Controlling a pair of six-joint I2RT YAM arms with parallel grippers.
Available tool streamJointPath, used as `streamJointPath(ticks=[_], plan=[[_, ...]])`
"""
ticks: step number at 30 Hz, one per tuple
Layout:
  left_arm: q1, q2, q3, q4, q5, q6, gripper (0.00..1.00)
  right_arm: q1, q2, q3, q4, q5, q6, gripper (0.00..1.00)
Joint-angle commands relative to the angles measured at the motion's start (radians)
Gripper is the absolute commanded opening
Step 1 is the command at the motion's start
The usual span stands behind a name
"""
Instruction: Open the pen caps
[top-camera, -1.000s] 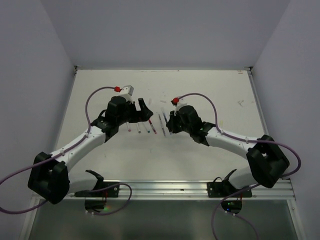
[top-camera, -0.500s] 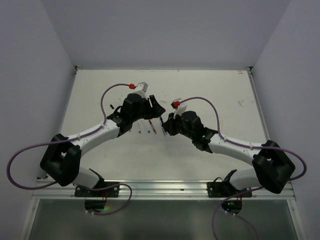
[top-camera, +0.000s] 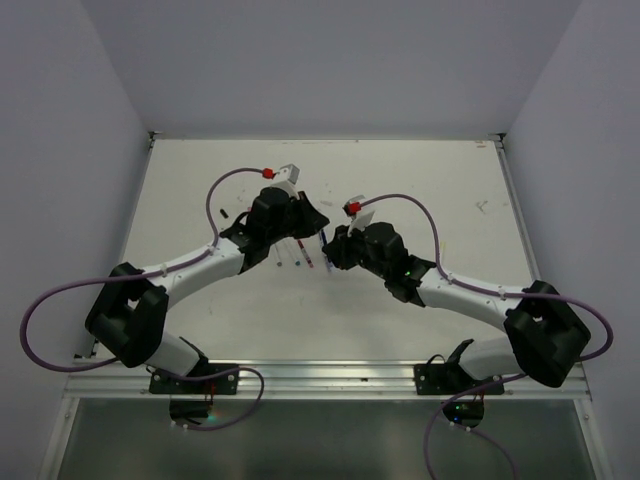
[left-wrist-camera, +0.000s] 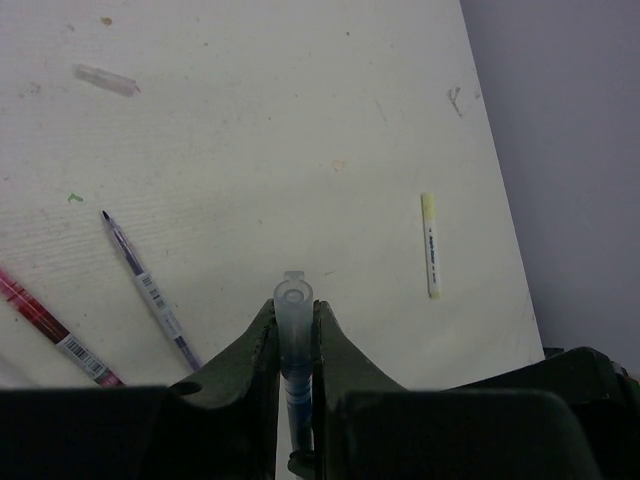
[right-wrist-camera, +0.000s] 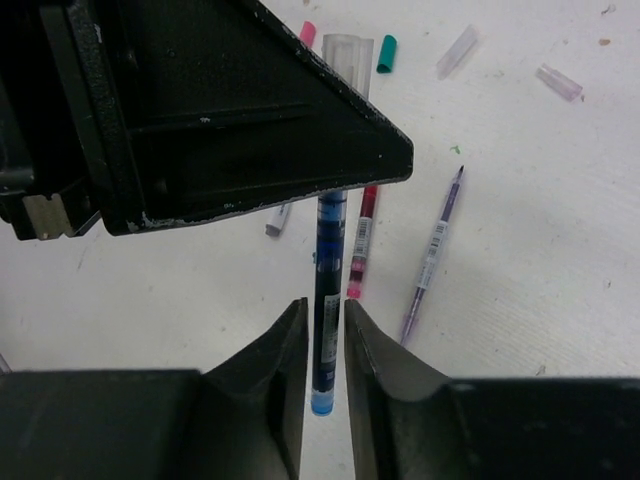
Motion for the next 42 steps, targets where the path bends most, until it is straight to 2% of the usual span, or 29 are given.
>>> streamJointPath(ticks=[1,4,10,12,13,15,16,17,19,22,28,30,33,36,39,42], plan=[[0.003,-0.029,0.007,0.067,-0.011,0.003,0.0,0.005,0.0,0.007,0.059,-0.022,-0.015,0.27],[0.003,-0.037,-0.01,0.086,0.009,-0.006,0.0,0.007,0.011,0.03,0.058,-0.019,-0.019,0.35],[0.0,-0.054,-0.033,0.115,0.026,-0.017,0.0,0.007,0.055,0.089,0.045,-0.014,-0.024,0.36],[0.0,-0.06,-0.036,0.121,0.031,-0.018,0.0,0.007,0.069,0.099,0.048,-0.014,-0.024,0.31],[0.0,-0.061,-0.039,0.124,0.029,-0.02,0.0,0.005,0.072,0.102,0.044,-0.016,-0.022,0.2],[0.0,-0.063,-0.041,0.13,0.029,-0.02,0.0,0.007,0.072,0.104,0.042,-0.013,-0.022,0.1],[0.0,-0.064,-0.039,0.132,0.029,-0.02,0.11,0.005,0.072,0.102,0.036,-0.013,-0.022,0.03],[0.0,-0.066,-0.039,0.133,0.029,-0.021,0.16,0.007,0.068,0.096,0.038,-0.011,-0.021,0.0],[0.0,-0.069,-0.039,0.139,0.028,-0.026,0.28,0.005,0.065,0.089,0.036,-0.013,-0.024,0.0],[0.0,-0.069,-0.036,0.149,0.022,-0.029,0.37,0.008,0.055,0.081,0.031,-0.014,-0.028,0.0],[0.0,-0.063,-0.021,0.149,0.008,-0.032,0.4,0.007,0.048,0.079,0.028,-0.02,-0.032,0.0],[0.0,-0.061,-0.021,0.146,0.002,-0.033,0.39,0.008,0.049,0.079,0.03,-0.023,-0.03,0.0],[0.0,-0.06,-0.018,0.143,-0.006,-0.032,0.31,0.011,0.046,0.076,0.03,-0.022,-0.032,0.0],[0.001,-0.055,-0.015,0.143,-0.014,-0.032,0.12,0.014,0.045,0.073,0.027,-0.025,-0.032,0.0],[0.0,-0.06,-0.008,0.135,-0.038,-0.03,0.0,0.014,0.04,0.066,0.022,-0.023,-0.033,0.0],[0.006,-0.067,0.014,0.123,-0.063,-0.027,0.0,0.016,0.022,0.041,0.013,-0.025,-0.029,0.0]])
